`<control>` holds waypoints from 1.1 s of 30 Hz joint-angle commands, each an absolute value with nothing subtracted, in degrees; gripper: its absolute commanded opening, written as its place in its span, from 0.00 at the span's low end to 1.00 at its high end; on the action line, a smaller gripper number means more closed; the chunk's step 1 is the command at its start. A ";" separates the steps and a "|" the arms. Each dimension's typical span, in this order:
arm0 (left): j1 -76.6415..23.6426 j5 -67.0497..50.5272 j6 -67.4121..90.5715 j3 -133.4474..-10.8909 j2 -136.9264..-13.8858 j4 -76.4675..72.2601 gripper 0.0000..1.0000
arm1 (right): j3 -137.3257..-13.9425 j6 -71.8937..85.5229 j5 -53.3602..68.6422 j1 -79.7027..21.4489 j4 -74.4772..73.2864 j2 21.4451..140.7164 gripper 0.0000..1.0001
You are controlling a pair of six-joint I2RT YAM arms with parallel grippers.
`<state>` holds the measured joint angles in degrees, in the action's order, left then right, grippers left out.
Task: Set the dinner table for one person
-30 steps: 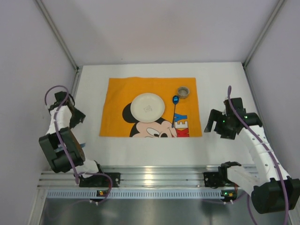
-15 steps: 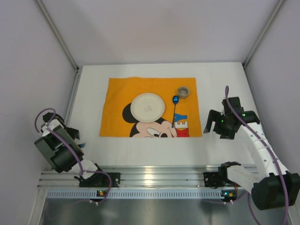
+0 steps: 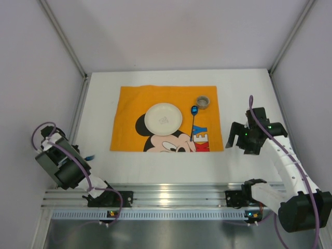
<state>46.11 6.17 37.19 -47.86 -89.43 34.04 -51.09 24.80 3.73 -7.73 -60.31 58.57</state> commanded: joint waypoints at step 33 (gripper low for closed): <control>2.75 13.71 19.61 -57.74 -87.19 27.07 0.00 | -56.25 24.08 2.20 -8.09 -61.00 57.39 0.88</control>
<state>6.61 11.86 25.17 -54.33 -89.62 28.12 -54.11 24.49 2.70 -7.75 -60.88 58.87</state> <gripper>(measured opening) 0.023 0.877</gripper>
